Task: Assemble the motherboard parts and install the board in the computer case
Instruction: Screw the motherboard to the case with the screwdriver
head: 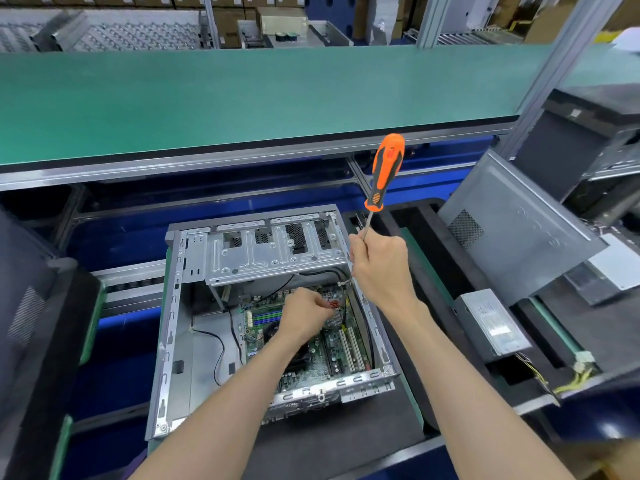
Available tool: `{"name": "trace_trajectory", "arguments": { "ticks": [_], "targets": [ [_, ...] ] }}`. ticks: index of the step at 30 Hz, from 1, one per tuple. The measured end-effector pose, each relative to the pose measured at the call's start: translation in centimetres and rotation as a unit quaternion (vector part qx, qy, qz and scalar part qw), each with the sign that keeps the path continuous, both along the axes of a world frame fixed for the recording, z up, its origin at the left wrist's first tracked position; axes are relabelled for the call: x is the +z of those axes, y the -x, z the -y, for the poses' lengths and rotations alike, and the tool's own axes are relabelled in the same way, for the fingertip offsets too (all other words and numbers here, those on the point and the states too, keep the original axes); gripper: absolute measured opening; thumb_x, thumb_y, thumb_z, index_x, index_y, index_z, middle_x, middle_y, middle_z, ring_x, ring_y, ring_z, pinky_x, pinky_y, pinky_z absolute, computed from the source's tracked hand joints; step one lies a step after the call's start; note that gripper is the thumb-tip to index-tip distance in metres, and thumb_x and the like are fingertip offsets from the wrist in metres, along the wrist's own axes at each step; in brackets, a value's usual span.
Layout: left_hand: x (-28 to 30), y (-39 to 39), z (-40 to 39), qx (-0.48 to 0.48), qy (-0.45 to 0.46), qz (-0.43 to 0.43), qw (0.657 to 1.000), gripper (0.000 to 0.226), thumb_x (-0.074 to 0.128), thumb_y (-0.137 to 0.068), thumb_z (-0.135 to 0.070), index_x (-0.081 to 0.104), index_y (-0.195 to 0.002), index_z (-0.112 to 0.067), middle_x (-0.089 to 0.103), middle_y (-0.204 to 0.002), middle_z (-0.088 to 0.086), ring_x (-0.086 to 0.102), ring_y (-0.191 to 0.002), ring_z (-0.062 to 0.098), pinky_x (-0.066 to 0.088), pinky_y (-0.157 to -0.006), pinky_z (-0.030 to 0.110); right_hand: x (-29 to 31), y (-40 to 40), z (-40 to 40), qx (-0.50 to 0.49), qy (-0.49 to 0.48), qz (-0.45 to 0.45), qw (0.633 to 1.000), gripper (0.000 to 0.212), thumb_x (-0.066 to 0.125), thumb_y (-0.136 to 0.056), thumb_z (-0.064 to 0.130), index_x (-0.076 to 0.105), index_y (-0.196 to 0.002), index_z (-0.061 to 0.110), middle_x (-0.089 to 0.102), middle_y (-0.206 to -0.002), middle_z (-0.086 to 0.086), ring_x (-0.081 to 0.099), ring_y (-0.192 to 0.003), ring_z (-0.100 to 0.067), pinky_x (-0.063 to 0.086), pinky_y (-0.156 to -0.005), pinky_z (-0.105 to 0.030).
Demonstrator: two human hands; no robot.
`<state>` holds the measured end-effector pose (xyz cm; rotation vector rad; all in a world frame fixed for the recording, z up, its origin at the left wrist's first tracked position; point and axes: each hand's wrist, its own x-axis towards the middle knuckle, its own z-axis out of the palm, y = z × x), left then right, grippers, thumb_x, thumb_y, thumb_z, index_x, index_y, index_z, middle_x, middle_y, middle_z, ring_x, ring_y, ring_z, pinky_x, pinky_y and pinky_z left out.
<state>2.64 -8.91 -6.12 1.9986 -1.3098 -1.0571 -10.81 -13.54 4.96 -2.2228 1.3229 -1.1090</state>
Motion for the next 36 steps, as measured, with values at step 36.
{"name": "trace_trajectory", "arguments": {
  "ticks": [36],
  "targets": [
    [-3.0,-3.6,0.8,-0.077,0.043,0.279,0.956,0.013,0.062,-0.088,-0.033,0.072,-0.092,-0.028,0.072,-0.086,0.001,0.067,-0.083,0.028,0.044,-0.062,0.031,-4.5,-0.7,0.5,-0.033,-0.06,-0.07,0.995,0.031,0.053,-0.1,0.013,0.059,-0.075,-0.003,0.06,-0.065,-0.016,0.056,-0.06,-0.037,0.048,-0.064,-0.051]
  ]
}}
